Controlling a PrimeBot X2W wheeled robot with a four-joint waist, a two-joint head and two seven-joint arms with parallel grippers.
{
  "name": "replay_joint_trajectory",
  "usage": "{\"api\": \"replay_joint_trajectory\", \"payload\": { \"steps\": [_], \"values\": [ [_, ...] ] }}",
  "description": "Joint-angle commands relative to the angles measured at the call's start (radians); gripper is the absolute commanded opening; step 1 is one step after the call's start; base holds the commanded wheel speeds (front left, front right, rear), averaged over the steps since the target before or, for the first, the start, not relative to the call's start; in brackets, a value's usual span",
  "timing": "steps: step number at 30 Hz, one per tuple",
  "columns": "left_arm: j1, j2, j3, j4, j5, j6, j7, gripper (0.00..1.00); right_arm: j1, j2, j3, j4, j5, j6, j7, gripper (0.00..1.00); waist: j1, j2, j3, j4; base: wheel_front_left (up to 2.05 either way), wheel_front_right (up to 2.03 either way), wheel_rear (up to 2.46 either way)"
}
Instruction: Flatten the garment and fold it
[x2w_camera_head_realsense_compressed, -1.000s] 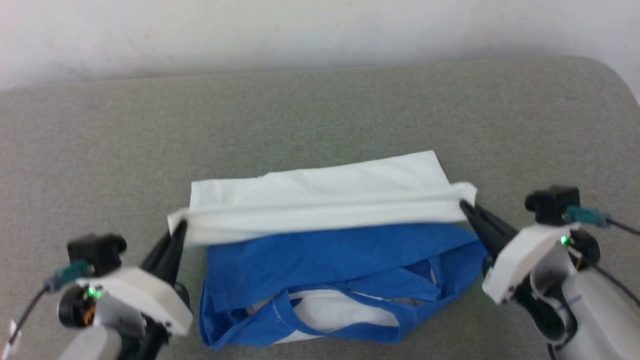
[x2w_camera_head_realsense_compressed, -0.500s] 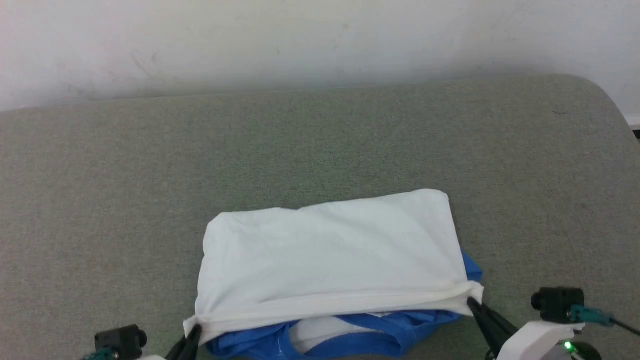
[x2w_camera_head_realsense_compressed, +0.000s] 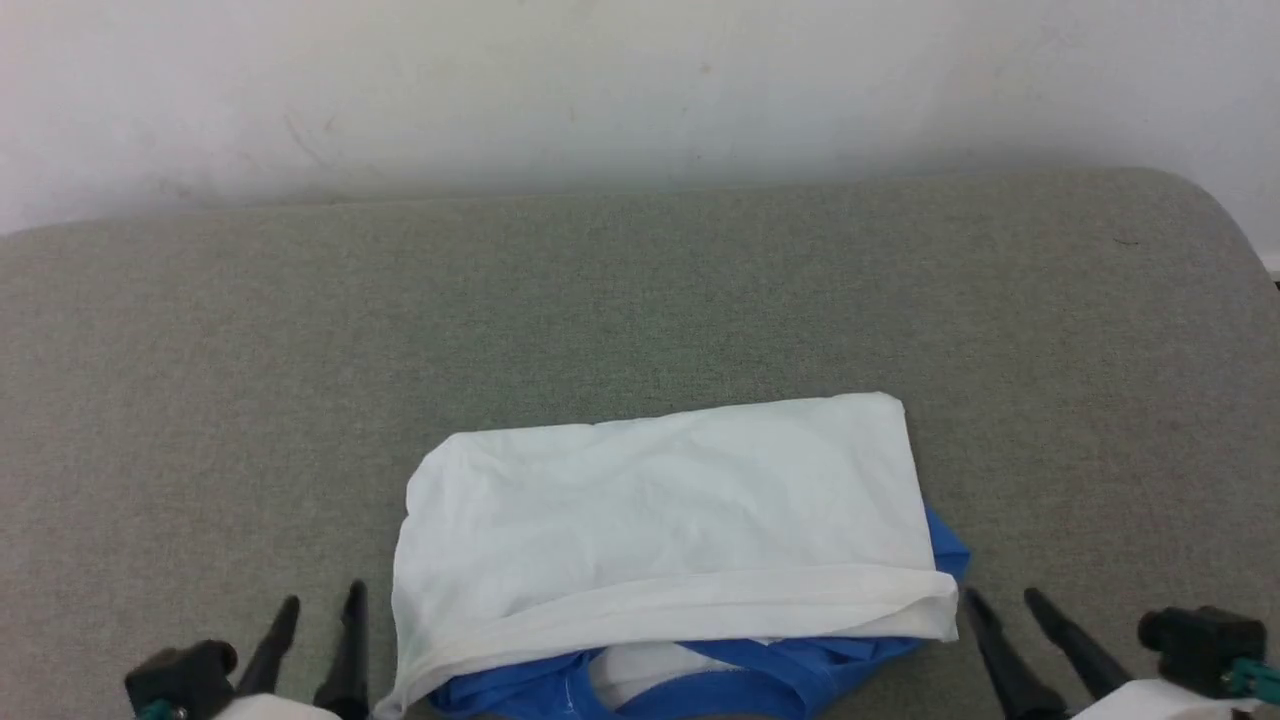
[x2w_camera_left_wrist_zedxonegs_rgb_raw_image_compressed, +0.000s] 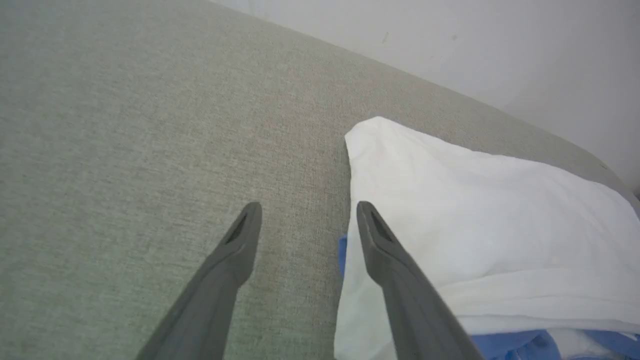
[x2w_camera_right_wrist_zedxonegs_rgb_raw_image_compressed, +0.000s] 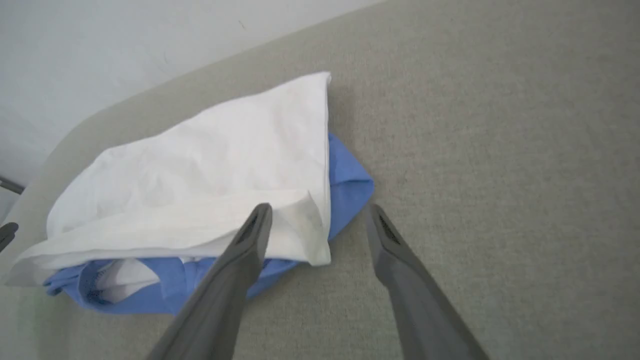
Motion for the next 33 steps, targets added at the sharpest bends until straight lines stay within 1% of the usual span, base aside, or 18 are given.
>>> {"api": "replay_joint_trajectory", "payload": {
  "steps": [1, 5, 7, 9, 12, 14, 17, 22, 26, 29, 33],
  "values": [
    [-0.016, 0.000, 0.010, -0.006, 0.013, 0.004, -0.009, 1.00, 0.009, 0.002, -0.007, -0.015, -0.007, -0.001, -0.004, 1.00, -0.0001, 0.0000, -0.009, 0.002, 0.00, 0.00, 0.00],
    [-0.032, -0.020, 0.076, -0.065, 0.123, 0.014, -0.025, 1.00, 0.014, 0.004, -0.076, -0.113, -0.007, -0.001, 0.027, 1.00, -0.0001, 0.0000, -0.036, 0.007, 0.00, 0.00, 0.00],
    [-0.035, -0.044, 0.117, -0.107, 0.191, 0.007, -0.025, 1.00, -0.005, -0.004, -0.108, -0.122, -0.006, -0.001, 0.057, 1.00, -0.0001, 0.0000, -0.048, 0.007, 0.00, 0.00, 0.00],
    [-0.030, -0.069, 0.149, -0.146, 0.261, -0.005, -0.026, 1.00, -0.042, -0.019, -0.128, -0.099, 0.004, -0.001, 0.089, 1.00, -0.0001, 0.0000, -0.059, 0.008, 0.00, 0.00, 0.00],
    [-0.022, -0.102, 0.179, -0.190, 0.351, -0.027, -0.026, 1.00, -0.112, -0.051, -0.128, -0.007, 0.021, -0.001, 0.151, 1.00, -0.0001, 0.0000, -0.065, 0.013, 0.00, 0.00, 0.00],
    [-0.018, -0.120, 0.190, -0.209, 0.399, -0.041, -0.026, 1.00, -0.165, -0.075, -0.107, 0.068, 0.032, -0.001, 0.193, 1.00, -0.0001, 0.0000, -0.066, 0.020, 0.00, 0.00, 0.00],
    [-0.015, -0.141, 0.193, -0.217, 0.455, -0.062, -0.026, 1.00, -0.244, -0.102, -0.053, 0.181, 0.057, -0.001, 0.239, 1.00, -0.0001, 0.0000, -0.060, 0.038, 0.00, 0.00, 0.00],
    [-0.022, -0.177, 0.185, -0.226, 0.513, -0.094, -0.026, 1.00, -0.360, -0.127, 0.041, 0.352, 0.078, -0.001, 0.304, 1.00, -0.0001, 0.0000, -0.039, 0.080, 0.00, 0.00, 0.00],
    [-0.027, -0.202, 0.187, -0.235, 0.546, -0.114, -0.026, 1.00, -0.446, -0.131, 0.089, 0.483, 0.102, -0.001, 0.327, 1.00, -0.0001, 0.0000, -0.021, 0.107, 0.00, 0.00, 0.00],
    [-0.024, -0.209, 0.201, -0.234, 0.563, -0.125, -0.026, 1.00, -0.487, -0.132, 0.119, 0.584, 0.111, -0.001, 0.357, 1.00, -0.0001, 0.0000, -0.014, 0.122, 0.00, 0.00, 0.00],
    [-0.016, -0.218, 0.217, -0.221, 0.574, -0.141, -0.026, 1.00, -0.504, -0.106, 0.161, 0.707, 0.144, -0.001, 0.440, 1.00, -0.0001, 0.0000, -0.014, 0.133, 0.00, 0.00, 0.00]
  ]
}}
